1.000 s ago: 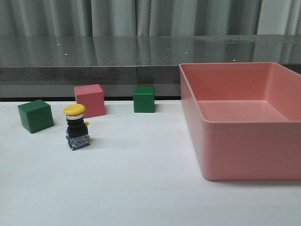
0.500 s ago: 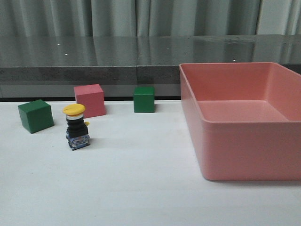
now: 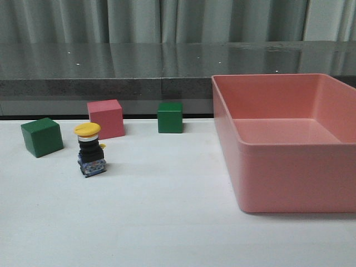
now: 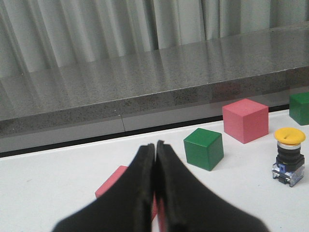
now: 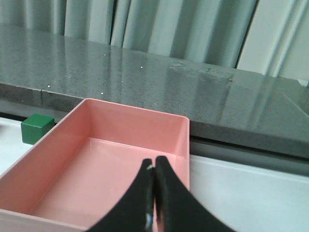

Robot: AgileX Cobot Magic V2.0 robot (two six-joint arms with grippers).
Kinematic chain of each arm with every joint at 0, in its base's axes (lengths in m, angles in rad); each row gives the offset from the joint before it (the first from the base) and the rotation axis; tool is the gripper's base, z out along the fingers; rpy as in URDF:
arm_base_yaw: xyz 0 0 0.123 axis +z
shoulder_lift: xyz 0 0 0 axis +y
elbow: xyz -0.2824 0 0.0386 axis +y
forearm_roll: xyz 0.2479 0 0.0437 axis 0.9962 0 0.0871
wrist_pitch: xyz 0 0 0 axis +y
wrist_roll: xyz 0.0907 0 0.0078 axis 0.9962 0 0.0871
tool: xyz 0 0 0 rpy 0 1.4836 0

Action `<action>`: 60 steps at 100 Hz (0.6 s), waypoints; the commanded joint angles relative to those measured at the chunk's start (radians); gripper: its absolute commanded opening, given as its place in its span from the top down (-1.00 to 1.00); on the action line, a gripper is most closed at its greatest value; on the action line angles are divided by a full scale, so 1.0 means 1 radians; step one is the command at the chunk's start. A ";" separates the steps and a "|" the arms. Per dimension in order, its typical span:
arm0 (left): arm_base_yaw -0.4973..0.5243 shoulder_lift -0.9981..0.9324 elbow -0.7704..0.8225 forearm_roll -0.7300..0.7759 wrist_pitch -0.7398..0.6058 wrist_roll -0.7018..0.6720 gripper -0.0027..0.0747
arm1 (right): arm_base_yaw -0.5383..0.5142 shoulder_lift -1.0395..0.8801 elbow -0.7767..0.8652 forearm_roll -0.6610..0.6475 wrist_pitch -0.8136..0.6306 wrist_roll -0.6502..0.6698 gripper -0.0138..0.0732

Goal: Place and stand button with both arms

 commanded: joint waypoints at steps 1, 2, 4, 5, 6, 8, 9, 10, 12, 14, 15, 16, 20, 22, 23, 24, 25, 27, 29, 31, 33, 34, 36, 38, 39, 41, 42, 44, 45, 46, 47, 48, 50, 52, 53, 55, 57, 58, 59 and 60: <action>0.000 -0.031 0.047 0.000 -0.085 -0.011 0.98 | -0.007 -0.052 0.045 -0.101 -0.124 0.170 0.82; 0.000 -0.031 0.047 0.000 -0.085 -0.011 0.98 | -0.007 -0.057 0.056 -0.104 -0.128 0.187 0.82; 0.000 -0.031 0.047 0.000 -0.085 -0.011 0.98 | -0.007 -0.071 0.066 -0.112 -0.132 0.207 0.82; 0.000 -0.031 0.047 0.000 -0.085 -0.011 0.98 | -0.006 -0.075 0.077 -0.114 -0.133 0.212 0.82; 0.000 -0.031 0.047 0.000 -0.085 -0.011 0.98 | -0.005 -0.084 0.082 -0.115 -0.135 0.217 0.82; 0.000 -0.031 0.047 0.000 -0.085 -0.011 0.98 | -0.005 -0.092 0.097 -0.115 -0.138 0.228 0.82; 0.000 -0.031 0.047 0.000 -0.085 -0.011 0.98 | -0.005 -0.100 0.107 -0.115 -0.141 0.232 0.82; 0.000 -0.031 0.047 0.000 -0.085 -0.011 0.98 | -0.005 -0.104 0.111 -0.115 -0.142 0.234 0.82; 0.000 -0.031 0.047 0.000 -0.085 -0.011 0.98 | -0.005 -0.115 0.125 -0.114 -0.144 0.237 0.82; 0.000 -0.031 0.047 0.000 -0.085 -0.011 0.98 | -0.005 -0.126 0.137 -0.113 -0.145 0.238 0.82; 0.000 -0.031 0.047 0.000 -0.085 -0.011 0.98 | -0.005 -0.129 0.141 -0.111 -0.145 0.238 0.82; 0.000 -0.031 0.047 0.000 -0.085 -0.011 0.98 | -0.005 -0.136 0.150 -0.111 -0.147 0.238 0.82; 0.000 -0.031 0.047 0.000 -0.085 -0.011 0.98 | -0.005 -0.155 0.170 -0.110 -0.155 0.238 0.82; 0.000 -0.031 0.047 0.000 -0.085 -0.011 0.98 | -0.005 -0.161 0.183 -0.110 -0.162 0.238 0.82; 0.000 -0.031 0.047 0.000 -0.085 -0.011 0.98 | -0.005 -0.166 0.192 -0.110 -0.169 0.238 0.82; 0.000 -0.031 0.047 0.000 -0.085 -0.011 0.98 | -0.005 -0.168 0.197 -0.110 -0.172 0.238 0.82; 0.000 -0.031 0.047 0.000 -0.085 -0.011 0.98 | -0.005 -0.173 0.201 -0.110 -0.180 0.238 0.82; 0.000 -0.031 0.047 0.000 -0.085 -0.011 0.98 | -0.005 -0.179 0.208 -0.110 -0.182 0.238 0.82; 0.000 -0.031 0.047 0.000 -0.085 -0.011 0.98 | -0.005 -0.182 0.205 -0.110 -0.158 0.238 0.82; 0.000 -0.031 0.047 0.000 -0.085 -0.011 0.98 | -0.005 -0.184 0.204 -0.110 -0.149 0.238 0.82; 0.000 -0.031 0.047 0.000 -0.085 -0.011 0.98 | -0.005 -0.184 0.202 -0.110 -0.153 0.238 0.82; 0.000 -0.031 0.047 0.000 -0.085 -0.011 0.98 | -0.005 -0.184 0.203 -0.110 -0.154 0.238 0.82; 0.000 -0.031 0.047 0.000 -0.085 -0.011 0.98 | -0.005 -0.184 0.203 -0.110 -0.154 0.238 0.82; 0.000 -0.031 0.047 0.000 -0.085 -0.011 0.98 | -0.005 -0.184 0.204 -0.110 -0.150 0.238 0.82; 0.000 -0.031 0.047 0.000 -0.085 -0.011 0.98 | -0.005 -0.184 0.204 -0.110 -0.148 0.238 0.82; 0.000 -0.031 0.047 0.000 -0.085 -0.011 0.98 | -0.005 -0.184 0.204 -0.110 -0.148 0.238 0.82; 0.000 -0.031 0.047 0.000 -0.085 -0.011 0.98 | -0.005 -0.184 0.204 -0.110 -0.148 0.238 0.82; 0.000 -0.031 0.047 0.000 -0.085 -0.011 0.98 | -0.005 -0.184 0.204 -0.110 -0.148 0.238 0.82; 0.000 -0.031 0.047 0.000 -0.085 -0.011 0.98 | -0.005 -0.184 0.204 -0.110 -0.148 0.238 0.82; 0.000 -0.031 0.047 0.000 -0.085 -0.011 0.98 | -0.005 -0.184 0.204 -0.110 -0.148 0.238 0.82; 0.000 -0.031 0.047 0.000 -0.085 -0.011 0.98 | -0.005 -0.184 0.204 -0.110 -0.148 0.238 0.82; 0.000 -0.031 0.047 0.000 -0.085 -0.011 0.98 | -0.005 -0.184 0.204 -0.110 -0.148 0.238 0.82; 0.000 -0.031 0.047 0.000 -0.085 -0.011 0.98 | -0.005 -0.184 0.204 -0.110 -0.148 0.238 0.82; 0.000 -0.031 0.047 0.000 -0.085 -0.011 0.98 | -0.005 -0.184 0.204 -0.110 -0.148 0.238 0.82; 0.000 -0.031 0.047 0.000 -0.085 -0.011 0.98 | -0.005 -0.184 0.204 -0.110 -0.148 0.238 0.82; 0.000 -0.031 0.047 0.000 -0.085 -0.011 0.98 | -0.005 -0.184 0.204 -0.110 -0.148 0.238 0.82; 0.000 -0.031 0.047 0.000 -0.085 -0.011 0.98 | -0.005 -0.184 0.204 -0.110 -0.148 0.238 0.82; 0.000 -0.031 0.047 0.000 -0.085 -0.011 0.98 | -0.005 -0.184 0.204 -0.110 -0.148 0.238 0.82; 0.000 -0.031 0.047 0.000 -0.085 -0.011 0.98 | -0.005 -0.184 0.204 -0.110 -0.148 0.238 0.82; 0.000 -0.031 0.047 0.000 -0.085 -0.011 0.98 | -0.005 -0.184 0.204 -0.110 -0.148 0.238 0.82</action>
